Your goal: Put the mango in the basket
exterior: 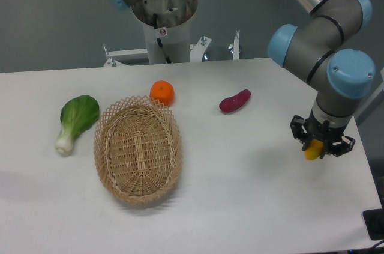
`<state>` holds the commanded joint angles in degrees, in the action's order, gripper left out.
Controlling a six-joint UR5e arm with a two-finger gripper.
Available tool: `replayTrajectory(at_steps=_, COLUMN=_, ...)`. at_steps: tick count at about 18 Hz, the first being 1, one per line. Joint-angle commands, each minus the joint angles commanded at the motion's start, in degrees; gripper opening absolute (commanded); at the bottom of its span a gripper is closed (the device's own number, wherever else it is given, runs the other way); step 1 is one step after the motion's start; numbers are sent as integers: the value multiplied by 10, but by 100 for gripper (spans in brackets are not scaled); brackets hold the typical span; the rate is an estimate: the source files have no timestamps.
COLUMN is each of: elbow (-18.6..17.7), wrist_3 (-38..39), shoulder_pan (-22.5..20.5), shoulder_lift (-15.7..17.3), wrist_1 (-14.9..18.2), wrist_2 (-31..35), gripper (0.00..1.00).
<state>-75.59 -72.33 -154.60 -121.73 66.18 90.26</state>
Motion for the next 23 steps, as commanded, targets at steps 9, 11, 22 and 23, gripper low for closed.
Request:
replayTrajectory(at_steps=9, elbow=1, wrist_3=0, shoulder_pan=1, shoulder_lift=-1, wrist_1=0, wrist_2=3, gripper=34)
replayTrajectory(at_steps=11, elbow=-1, wrist_3=0, shoulder_pan=-1, shoulder_lift=0, wrist_1=-1, wrist_2=-1, gripper=34)
replayTrajectory(at_steps=22, elbow=-33, wrist_3=42, shoulder_pan=74, shoulder_lift=22, wrist_1=18, wrist_2=2, gripper=34)
replayTrajectory(at_steps=23, elbow=-33, wrist_3=48, shoulder_pan=82, shoulder_lift=24, wrist_1=19, wrist_2=1, gripper=34)
